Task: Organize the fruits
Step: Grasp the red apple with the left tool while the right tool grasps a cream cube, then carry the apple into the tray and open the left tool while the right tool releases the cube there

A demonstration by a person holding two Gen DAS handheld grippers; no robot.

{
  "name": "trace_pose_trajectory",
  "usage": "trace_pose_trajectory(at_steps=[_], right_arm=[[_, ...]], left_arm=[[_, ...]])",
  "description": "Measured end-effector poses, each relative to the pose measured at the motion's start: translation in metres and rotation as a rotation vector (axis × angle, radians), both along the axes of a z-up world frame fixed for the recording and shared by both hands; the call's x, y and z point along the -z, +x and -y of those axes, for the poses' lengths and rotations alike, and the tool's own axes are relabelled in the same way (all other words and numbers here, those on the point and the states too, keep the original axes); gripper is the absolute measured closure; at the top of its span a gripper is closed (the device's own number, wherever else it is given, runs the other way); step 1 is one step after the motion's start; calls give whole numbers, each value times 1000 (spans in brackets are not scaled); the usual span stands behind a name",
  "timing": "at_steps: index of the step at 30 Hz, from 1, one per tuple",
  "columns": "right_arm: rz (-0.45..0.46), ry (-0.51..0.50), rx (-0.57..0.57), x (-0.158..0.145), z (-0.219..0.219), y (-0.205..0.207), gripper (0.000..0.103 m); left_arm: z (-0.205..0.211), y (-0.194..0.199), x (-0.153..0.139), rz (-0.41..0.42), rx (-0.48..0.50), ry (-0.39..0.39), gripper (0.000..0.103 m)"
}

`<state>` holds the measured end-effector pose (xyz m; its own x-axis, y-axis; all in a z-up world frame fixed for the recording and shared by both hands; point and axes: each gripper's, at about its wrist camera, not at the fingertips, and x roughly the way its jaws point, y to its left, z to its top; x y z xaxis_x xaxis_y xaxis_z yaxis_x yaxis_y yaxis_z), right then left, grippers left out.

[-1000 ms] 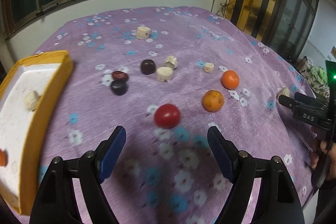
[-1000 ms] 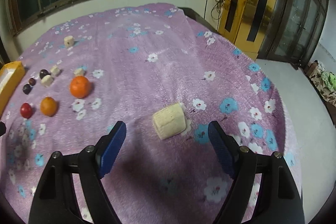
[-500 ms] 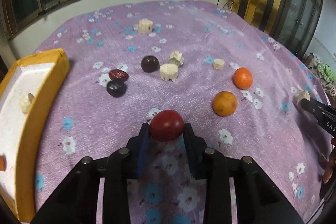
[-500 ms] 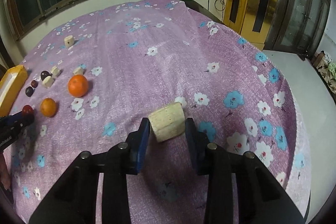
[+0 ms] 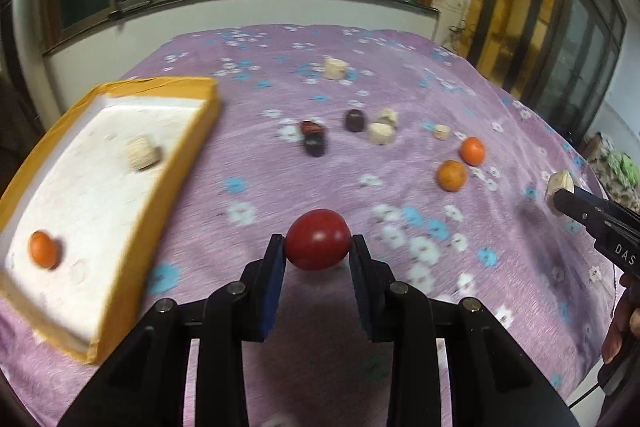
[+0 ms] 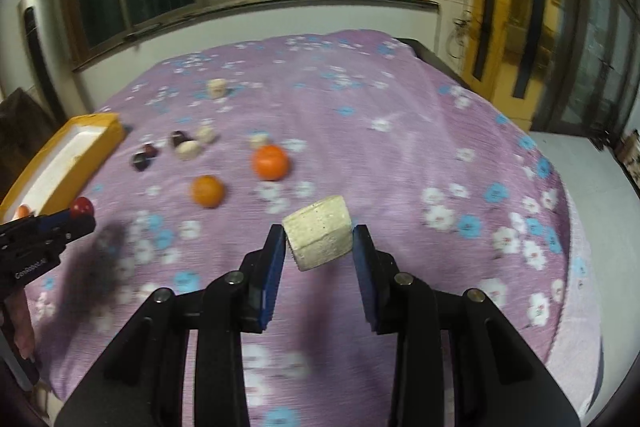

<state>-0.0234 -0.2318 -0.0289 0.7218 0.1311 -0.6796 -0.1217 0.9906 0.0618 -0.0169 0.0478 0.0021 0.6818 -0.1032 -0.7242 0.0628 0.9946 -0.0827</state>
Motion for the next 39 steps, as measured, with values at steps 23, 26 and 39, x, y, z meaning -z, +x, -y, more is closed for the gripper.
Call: trace_pose_trajectory(at_steps=[23, 26, 39], right_arm=[[28, 117, -436, -25, -243, 14, 67], [17, 125, -486, -22, -274, 19, 67], [-59, 103, -583, 1, -347, 48, 67]], left_arm=[[-174, 11, -24, 20, -366, 14, 71], [-188, 21, -19, -2, -402, 21, 71], [-215, 47, 2, -71, -460, 44, 71]])
